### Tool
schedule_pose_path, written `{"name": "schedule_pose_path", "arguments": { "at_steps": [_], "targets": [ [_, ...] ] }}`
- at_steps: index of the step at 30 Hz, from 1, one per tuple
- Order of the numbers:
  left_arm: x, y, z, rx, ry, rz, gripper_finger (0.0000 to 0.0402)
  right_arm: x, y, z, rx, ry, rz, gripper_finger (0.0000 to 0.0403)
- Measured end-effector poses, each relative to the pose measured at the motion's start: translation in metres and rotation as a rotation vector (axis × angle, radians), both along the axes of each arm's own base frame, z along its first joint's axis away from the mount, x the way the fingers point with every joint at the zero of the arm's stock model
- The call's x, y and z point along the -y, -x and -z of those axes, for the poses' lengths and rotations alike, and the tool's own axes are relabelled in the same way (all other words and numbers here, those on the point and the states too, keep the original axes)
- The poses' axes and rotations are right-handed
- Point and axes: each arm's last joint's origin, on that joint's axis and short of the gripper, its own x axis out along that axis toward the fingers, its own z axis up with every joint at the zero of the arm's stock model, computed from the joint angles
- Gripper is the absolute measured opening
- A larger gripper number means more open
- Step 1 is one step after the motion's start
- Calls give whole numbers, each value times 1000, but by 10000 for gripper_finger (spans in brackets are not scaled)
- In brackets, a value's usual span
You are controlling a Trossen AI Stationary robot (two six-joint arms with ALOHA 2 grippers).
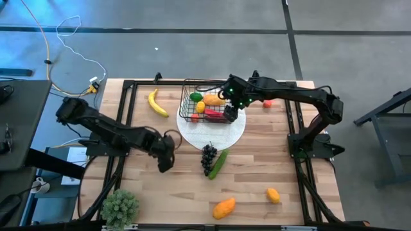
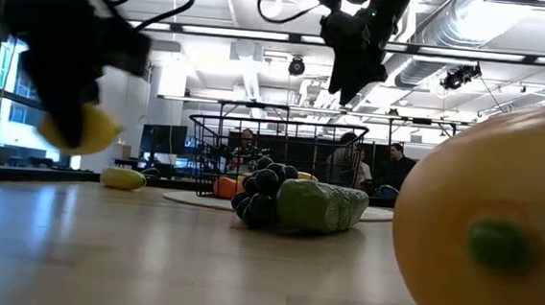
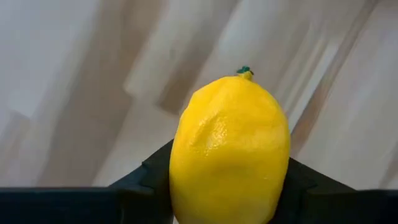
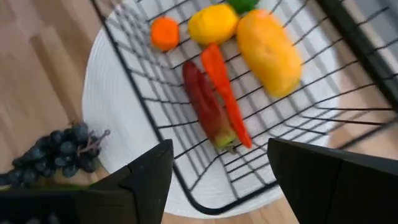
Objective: Build produce basket
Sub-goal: Put the top yellow lemon into the black wire basket
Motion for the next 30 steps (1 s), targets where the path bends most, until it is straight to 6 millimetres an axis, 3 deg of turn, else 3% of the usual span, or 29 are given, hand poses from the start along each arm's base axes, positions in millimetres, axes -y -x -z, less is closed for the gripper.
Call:
{"name": "schedule_pose_path", "arguments": {
  "at_steps": [11,20,30],
  "targets": [
    [-58,-21,-60,231,-117,-55,158,9,25,-31,109,66,165,243],
    [-114,-28,-99,390,-285,-69,158,18,34,-37,134,71,261,243],
    [-161,-26,-115,533,-446,-127,158,36,42,-37,141,81,389,243]
  ]
}}
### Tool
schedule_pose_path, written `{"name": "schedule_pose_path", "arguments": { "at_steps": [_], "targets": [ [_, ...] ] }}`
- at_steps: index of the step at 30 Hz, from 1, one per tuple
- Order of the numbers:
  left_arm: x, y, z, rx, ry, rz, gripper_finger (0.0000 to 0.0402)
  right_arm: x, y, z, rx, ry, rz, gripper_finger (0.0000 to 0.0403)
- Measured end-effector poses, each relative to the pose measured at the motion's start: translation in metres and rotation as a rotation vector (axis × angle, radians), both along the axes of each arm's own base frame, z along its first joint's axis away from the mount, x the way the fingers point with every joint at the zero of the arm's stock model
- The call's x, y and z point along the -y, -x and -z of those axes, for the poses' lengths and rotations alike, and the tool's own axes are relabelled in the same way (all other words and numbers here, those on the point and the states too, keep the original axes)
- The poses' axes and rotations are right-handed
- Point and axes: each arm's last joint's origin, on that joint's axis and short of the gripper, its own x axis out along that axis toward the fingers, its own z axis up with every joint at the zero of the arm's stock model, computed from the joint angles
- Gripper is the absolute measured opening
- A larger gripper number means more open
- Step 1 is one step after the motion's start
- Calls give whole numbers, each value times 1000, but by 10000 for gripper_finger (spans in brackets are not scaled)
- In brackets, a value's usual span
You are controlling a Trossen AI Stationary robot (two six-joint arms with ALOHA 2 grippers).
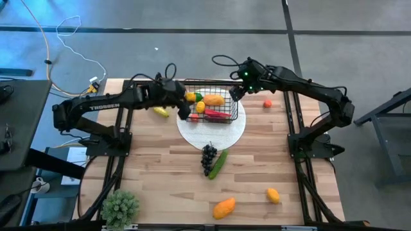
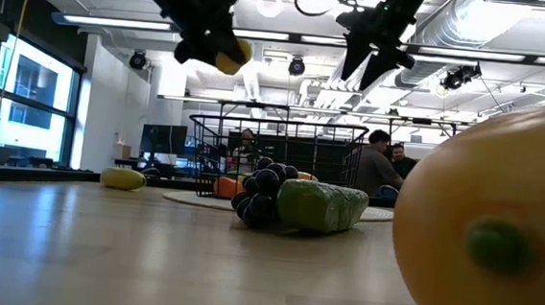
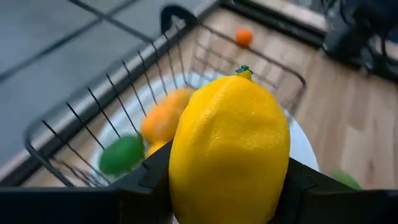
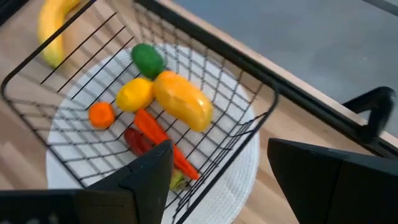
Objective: Build produce basket
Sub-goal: Put the top yellow lemon into the black wire basket
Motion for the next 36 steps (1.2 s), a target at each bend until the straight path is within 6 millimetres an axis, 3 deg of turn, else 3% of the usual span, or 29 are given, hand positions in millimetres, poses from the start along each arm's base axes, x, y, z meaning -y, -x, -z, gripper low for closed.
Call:
{"name": "schedule_pose_path", "arguments": {
  "at_steps": [6,13,27,36],
  "targets": [
    [-24,-7,8,49,-9,-56,158,9,5,0,-10,28,75,243],
    [-39,-17,29,13,12,-83,158,20,13,0,-30,57,171,243],
    [-52,-34,83,-135,138,-113,158,54,43,2,-125,82,291,243],
    [-54,-36,92,-150,177,-146,159,74,62,3,-141,40,252,243]
  ]
}}
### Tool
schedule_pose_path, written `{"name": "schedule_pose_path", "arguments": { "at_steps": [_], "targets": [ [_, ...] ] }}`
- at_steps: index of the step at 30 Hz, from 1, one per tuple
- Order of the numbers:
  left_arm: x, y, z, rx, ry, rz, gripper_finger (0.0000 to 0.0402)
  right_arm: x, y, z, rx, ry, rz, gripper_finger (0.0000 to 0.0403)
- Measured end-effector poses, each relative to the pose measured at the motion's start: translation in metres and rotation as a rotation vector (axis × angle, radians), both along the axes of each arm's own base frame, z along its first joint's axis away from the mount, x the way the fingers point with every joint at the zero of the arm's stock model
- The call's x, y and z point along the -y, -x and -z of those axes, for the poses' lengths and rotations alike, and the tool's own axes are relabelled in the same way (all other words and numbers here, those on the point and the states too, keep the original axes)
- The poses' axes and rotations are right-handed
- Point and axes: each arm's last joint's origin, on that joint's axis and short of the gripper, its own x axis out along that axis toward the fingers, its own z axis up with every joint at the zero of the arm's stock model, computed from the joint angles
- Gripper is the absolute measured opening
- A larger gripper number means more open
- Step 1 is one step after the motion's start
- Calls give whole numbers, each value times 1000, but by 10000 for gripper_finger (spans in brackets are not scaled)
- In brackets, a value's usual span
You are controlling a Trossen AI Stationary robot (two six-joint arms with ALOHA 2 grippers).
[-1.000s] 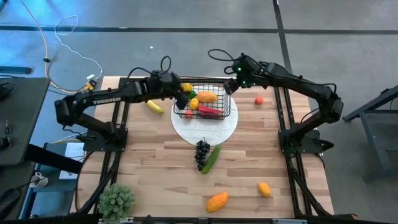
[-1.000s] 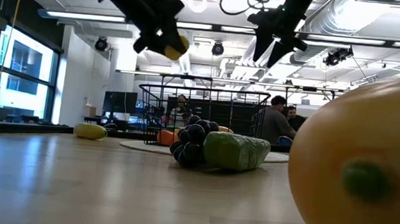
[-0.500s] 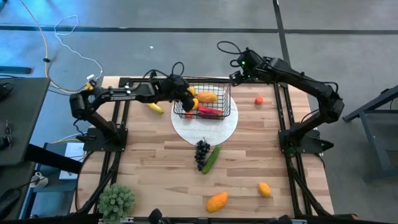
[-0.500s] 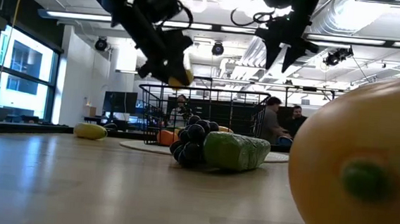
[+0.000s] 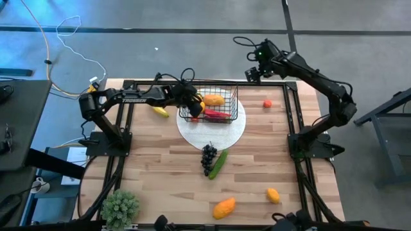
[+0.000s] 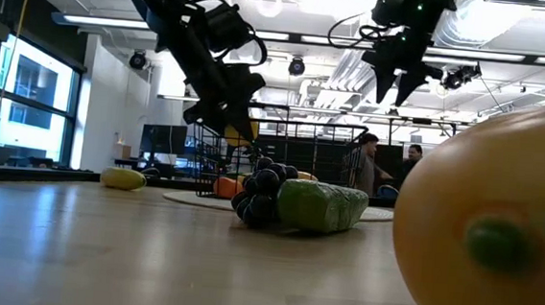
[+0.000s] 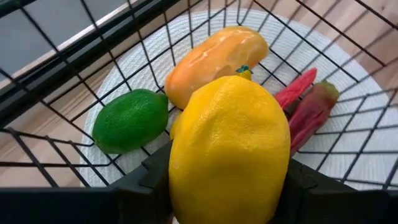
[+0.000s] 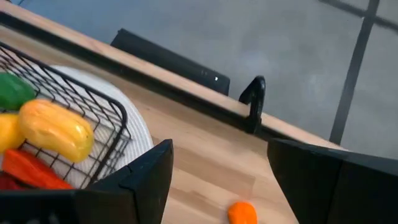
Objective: Build produce basket
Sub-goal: Put the top yellow lemon into the black wire basket, then put the orange into the black wire basket
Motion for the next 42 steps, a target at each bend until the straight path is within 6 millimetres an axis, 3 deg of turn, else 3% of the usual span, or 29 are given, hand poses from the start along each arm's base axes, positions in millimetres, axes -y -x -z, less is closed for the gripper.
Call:
{"name": "schedule_pose_path", "arguments": {
  "at_steps": [13,25,31,42],
  "targets": [
    [0,0,0,7,3,-18,222,5,13,3,-50,-60,-29,243],
    [-6,-7,-18,11,-45,-54,229,3,15,5,-81,-85,-39,243],
    [-10,-10,-41,-68,-94,33,229,-3,20,3,-88,-115,-14,243],
    [-13,-8,-107,-277,-231,145,229,-25,38,-10,-74,-161,59,243]
  ]
}}
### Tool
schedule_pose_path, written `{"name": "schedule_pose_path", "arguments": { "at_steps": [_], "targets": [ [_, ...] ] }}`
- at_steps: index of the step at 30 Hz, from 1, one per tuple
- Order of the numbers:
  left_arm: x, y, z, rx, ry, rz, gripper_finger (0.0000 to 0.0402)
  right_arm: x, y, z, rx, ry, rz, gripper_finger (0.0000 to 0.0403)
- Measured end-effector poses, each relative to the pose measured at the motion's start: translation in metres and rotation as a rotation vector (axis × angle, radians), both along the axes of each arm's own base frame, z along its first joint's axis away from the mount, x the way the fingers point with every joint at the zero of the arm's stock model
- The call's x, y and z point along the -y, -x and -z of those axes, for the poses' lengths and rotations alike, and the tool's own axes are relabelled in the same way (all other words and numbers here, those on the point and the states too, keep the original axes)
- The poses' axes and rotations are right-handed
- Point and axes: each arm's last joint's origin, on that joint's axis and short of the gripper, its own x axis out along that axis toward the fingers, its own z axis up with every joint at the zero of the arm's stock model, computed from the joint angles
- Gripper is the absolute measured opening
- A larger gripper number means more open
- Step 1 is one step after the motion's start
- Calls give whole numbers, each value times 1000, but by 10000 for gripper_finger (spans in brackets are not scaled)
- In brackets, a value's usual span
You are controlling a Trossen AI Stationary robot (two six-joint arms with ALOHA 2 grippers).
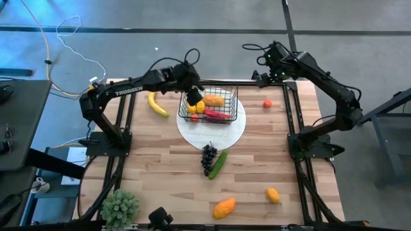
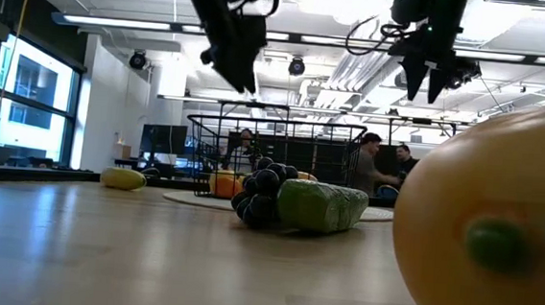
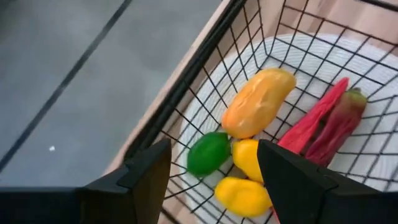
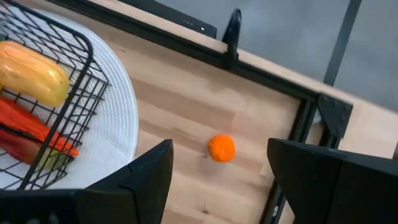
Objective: Build produce basket
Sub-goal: Put the orange into the black wire basket
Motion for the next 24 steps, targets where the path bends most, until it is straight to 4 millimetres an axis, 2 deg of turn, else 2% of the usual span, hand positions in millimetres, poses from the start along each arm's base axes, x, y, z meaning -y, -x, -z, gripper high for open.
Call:
{"name": "schedule_pose_path", "arguments": {
  "at_steps": [4,9,24],
  "targets": [
    [1,2,-23,-10,-22,29,229,-6,5,13,-9,-41,56,243],
    [2,7,-38,-39,-19,41,229,-12,11,38,-25,-83,99,243],
    [-8,23,-37,-92,42,-28,229,1,16,109,106,-57,264,243]
  ]
}}
